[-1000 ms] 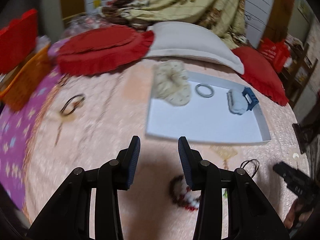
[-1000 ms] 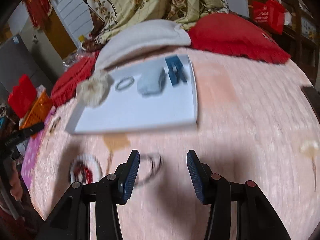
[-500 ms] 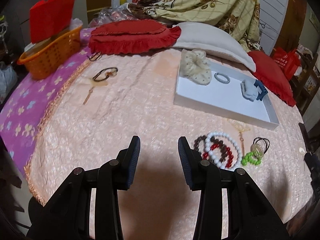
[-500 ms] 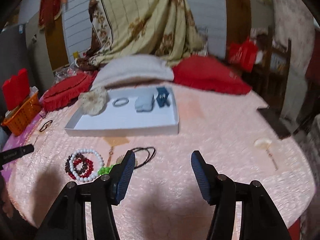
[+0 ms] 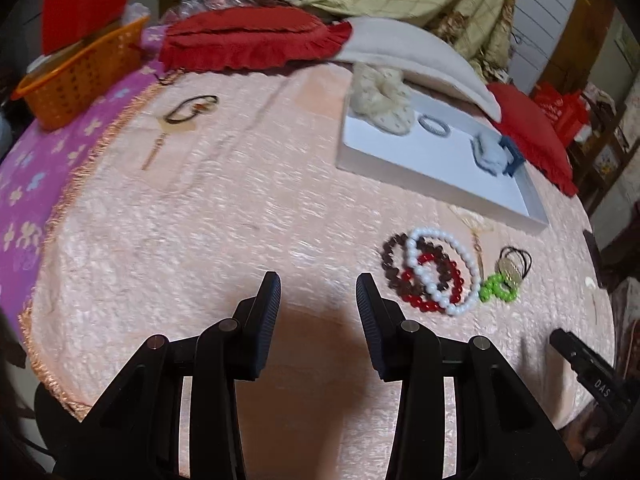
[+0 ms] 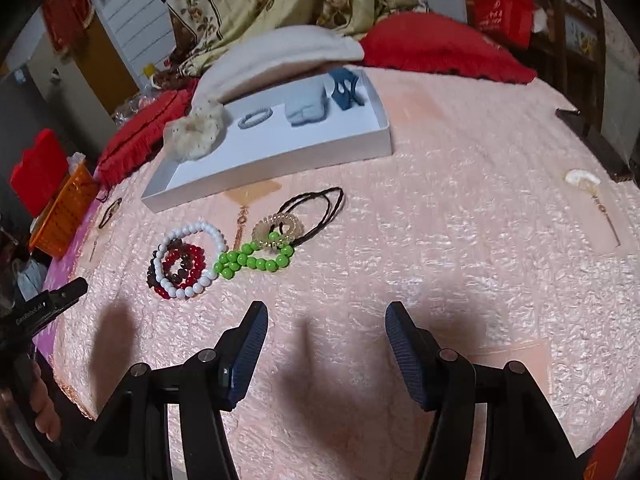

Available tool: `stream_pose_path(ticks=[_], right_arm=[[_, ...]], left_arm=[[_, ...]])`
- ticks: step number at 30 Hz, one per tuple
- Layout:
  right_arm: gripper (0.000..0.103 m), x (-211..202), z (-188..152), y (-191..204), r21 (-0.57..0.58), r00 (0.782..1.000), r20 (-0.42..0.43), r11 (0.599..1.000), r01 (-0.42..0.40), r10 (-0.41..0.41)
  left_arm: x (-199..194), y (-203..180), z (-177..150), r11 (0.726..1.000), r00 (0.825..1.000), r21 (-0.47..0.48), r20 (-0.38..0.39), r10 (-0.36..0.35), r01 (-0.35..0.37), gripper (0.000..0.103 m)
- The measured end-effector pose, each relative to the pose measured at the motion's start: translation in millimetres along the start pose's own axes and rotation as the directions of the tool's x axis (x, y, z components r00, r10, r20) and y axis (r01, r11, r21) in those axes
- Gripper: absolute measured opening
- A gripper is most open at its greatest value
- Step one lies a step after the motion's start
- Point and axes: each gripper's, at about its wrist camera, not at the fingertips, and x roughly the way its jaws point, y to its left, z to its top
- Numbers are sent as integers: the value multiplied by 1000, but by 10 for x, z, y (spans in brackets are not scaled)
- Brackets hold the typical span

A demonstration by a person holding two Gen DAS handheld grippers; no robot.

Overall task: Organize jewelry
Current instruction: 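Move both tools back to the bracelets beside the tray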

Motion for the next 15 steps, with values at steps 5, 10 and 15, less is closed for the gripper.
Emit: stream_pose_path(ticks=[5,10,15], right_arm=[[59,72,-16,63,-29,1000,-13,1000,7,-7],[59,89,-39,59,-55,1000,-1,998,8,-9],[59,98,-32,29,-58,1000,14,998,-16,17]], left_arm=[[239,-220,72,995,994,58,-81,-75,80,38],[434,-420,201,981,977,55,-122,-177,185,38],[739,-605,317,983,978,98,-157,-140,156,34]])
